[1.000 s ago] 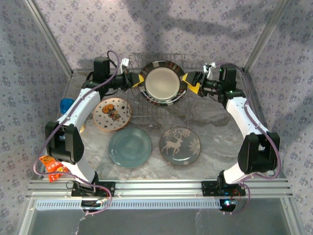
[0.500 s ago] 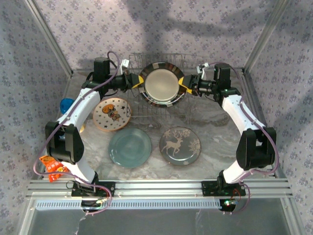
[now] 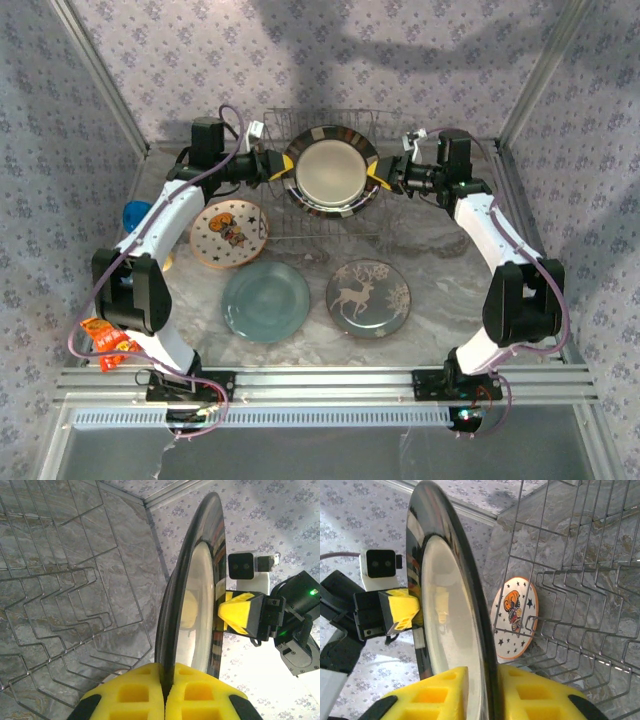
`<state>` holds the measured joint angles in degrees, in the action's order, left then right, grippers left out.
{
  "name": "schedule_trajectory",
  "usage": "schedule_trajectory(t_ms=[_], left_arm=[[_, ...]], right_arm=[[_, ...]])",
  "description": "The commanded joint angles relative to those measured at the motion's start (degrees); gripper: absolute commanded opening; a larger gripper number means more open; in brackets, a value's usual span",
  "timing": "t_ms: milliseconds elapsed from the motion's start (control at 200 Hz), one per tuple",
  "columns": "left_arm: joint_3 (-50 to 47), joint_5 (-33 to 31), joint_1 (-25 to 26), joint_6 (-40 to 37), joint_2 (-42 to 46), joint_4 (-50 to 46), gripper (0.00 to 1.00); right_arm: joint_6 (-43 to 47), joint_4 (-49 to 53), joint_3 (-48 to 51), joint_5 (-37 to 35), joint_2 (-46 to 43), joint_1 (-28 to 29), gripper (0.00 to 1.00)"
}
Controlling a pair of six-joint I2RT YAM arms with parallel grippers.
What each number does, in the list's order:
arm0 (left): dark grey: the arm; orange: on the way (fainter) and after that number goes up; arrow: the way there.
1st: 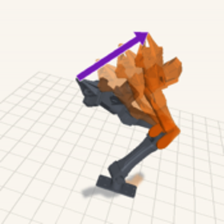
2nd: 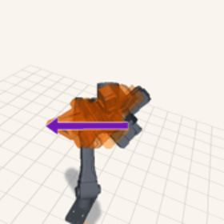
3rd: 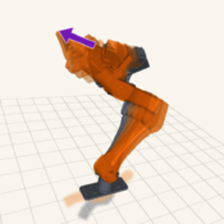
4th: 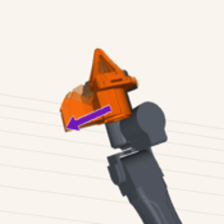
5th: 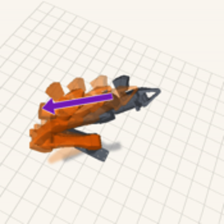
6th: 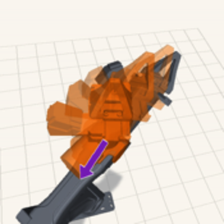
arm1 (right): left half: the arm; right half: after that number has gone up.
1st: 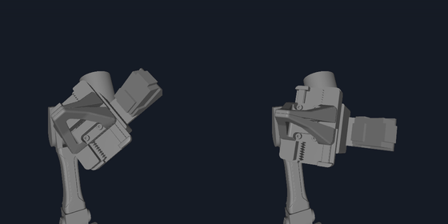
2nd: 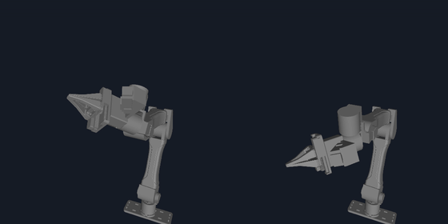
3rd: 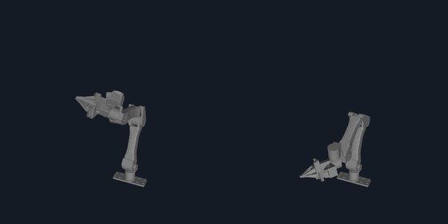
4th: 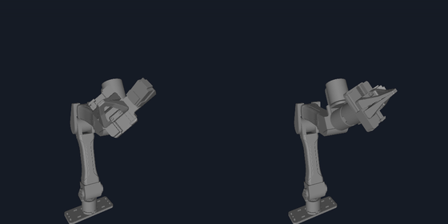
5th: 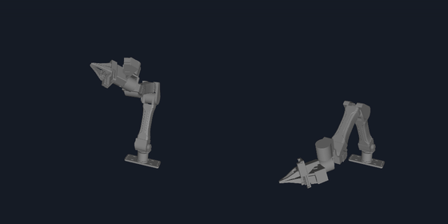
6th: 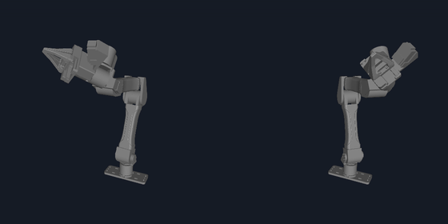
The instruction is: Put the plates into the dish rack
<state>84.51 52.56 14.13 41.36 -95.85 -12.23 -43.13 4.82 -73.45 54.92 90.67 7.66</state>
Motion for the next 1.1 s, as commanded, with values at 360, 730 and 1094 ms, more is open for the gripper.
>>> schedule_trajectory(t_ms=[360, 730, 1094], left_arm=[[0.9, 3.4, -0.1, -0.4, 3.0, 4.7, 0.08], [0.8, 2.3, 0.1, -3.6, 1.6, 1.0, 0.42], [1.2, -1.2, 0.3, -8.2, 1.4, -4.3, 0.76]], right_arm=[[-0.4, -0.6, -1.6, 1.8, -0.1, 0.8, 0.0], [-3.2, -4.1, 0.0, 0.0, -1.6, 0.0, 0.0], [-2.7, -2.3, -0.3, -2.4, -4.0, -1.5, 0.0]])
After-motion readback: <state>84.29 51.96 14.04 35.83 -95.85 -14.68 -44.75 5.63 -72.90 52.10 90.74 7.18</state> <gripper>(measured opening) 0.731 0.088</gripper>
